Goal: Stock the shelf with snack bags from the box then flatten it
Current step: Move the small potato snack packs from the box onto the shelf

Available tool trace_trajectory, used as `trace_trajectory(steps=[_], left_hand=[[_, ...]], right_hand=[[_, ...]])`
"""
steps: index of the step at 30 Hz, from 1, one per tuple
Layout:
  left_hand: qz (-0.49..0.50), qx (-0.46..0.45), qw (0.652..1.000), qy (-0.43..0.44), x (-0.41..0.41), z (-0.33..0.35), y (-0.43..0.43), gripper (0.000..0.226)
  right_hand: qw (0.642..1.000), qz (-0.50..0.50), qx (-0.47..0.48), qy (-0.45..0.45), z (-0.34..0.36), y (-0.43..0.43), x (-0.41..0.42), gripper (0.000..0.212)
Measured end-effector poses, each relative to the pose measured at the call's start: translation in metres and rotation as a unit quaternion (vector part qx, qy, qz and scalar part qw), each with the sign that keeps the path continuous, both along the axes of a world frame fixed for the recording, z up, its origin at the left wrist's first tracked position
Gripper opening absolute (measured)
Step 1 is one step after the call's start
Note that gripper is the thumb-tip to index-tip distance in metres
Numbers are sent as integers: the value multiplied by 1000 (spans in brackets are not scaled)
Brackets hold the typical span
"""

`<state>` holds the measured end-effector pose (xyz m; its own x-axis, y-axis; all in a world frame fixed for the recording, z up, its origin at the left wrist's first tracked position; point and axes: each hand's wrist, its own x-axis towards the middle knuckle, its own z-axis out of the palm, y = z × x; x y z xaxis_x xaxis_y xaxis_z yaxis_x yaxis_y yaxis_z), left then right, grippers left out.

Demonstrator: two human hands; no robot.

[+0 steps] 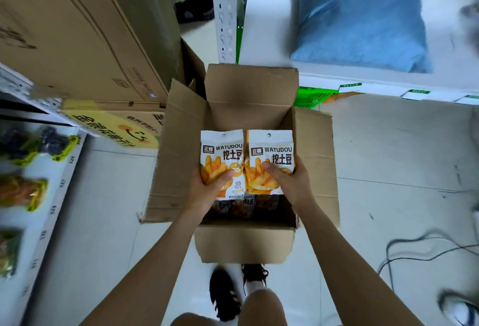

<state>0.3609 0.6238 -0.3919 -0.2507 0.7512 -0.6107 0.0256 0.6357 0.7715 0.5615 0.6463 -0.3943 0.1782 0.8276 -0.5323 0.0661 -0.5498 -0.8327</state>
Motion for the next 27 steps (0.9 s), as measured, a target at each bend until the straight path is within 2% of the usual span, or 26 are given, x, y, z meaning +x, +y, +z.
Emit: trace_trajectory(steps=[4,11,16,18,22,27], left_hand=[[-3,-3,1000,-20,-8,51,-24,62],[3,12,1000,1,-18,130,-66,54],[26,21,999,23,-20,181,-100,40],[46,14,998,30,-23,196,-120,46],[99,5,994,44,-29,228,-163,73],[169,20,983,68,-39,272,-228,75]], right_hand=[[1000,-17,-10,11,51,-26,-6,39],[999,-31,-14,23,124,-69,-16,43],[999,-21,-2,23,172,-94,-22,50],[1000,-4,7,23,191,-106,-25,43],[999,45,19,21,226,-132,-33,42],[991,125,34,18,267,-169,-52,48]])
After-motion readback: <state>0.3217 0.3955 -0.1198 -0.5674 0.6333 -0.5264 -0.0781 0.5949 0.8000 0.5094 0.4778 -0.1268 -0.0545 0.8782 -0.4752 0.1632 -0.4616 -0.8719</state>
